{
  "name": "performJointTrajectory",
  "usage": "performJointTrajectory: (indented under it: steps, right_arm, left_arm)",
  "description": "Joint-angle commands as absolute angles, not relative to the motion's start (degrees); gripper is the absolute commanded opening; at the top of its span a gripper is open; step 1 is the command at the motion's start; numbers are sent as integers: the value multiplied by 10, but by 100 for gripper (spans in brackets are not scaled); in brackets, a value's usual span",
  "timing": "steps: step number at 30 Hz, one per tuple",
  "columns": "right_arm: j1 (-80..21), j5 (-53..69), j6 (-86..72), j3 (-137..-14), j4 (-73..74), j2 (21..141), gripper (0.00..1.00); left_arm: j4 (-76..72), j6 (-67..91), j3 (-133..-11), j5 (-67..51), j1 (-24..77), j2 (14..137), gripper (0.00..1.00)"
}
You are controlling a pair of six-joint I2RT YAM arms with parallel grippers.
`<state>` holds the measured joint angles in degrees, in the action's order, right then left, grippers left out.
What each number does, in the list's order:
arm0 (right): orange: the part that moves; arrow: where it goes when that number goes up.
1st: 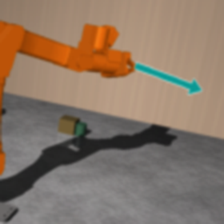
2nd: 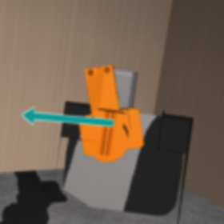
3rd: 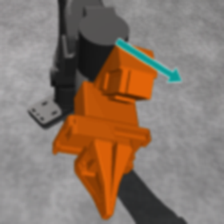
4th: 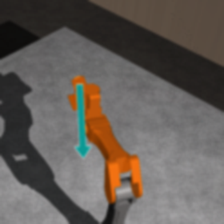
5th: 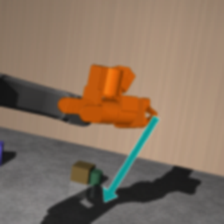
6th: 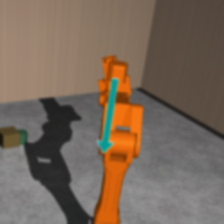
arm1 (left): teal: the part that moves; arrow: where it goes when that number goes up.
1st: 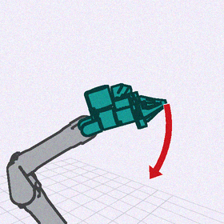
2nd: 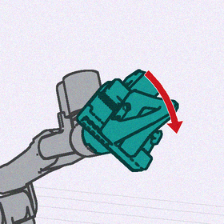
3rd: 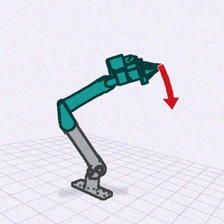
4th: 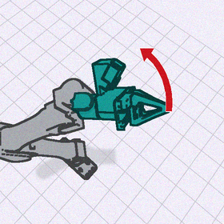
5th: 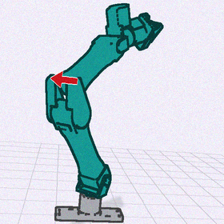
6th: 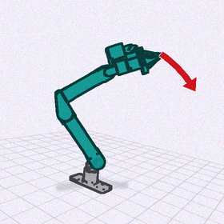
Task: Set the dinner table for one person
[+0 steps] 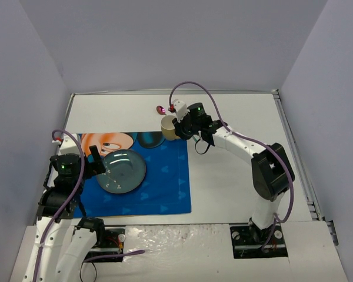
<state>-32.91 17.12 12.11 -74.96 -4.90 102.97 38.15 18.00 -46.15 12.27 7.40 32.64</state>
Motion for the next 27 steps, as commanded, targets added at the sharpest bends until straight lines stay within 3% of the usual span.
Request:
performJointTrajectory:
  steps: [1, 22, 27]
  right_arm:
    - [-335, 179, 138, -767, -129, 1021, 0]
    - [-337, 164, 149, -718, -125, 1066, 1]
    - [-336, 153, 147, -696, -122, 1042, 14]
  left_arm:
    - [343, 170, -469, 123, 70, 328, 97]
    - [343, 169, -468, 122, 71, 330, 97]
    - [341, 168, -469, 120, 69, 330, 97]
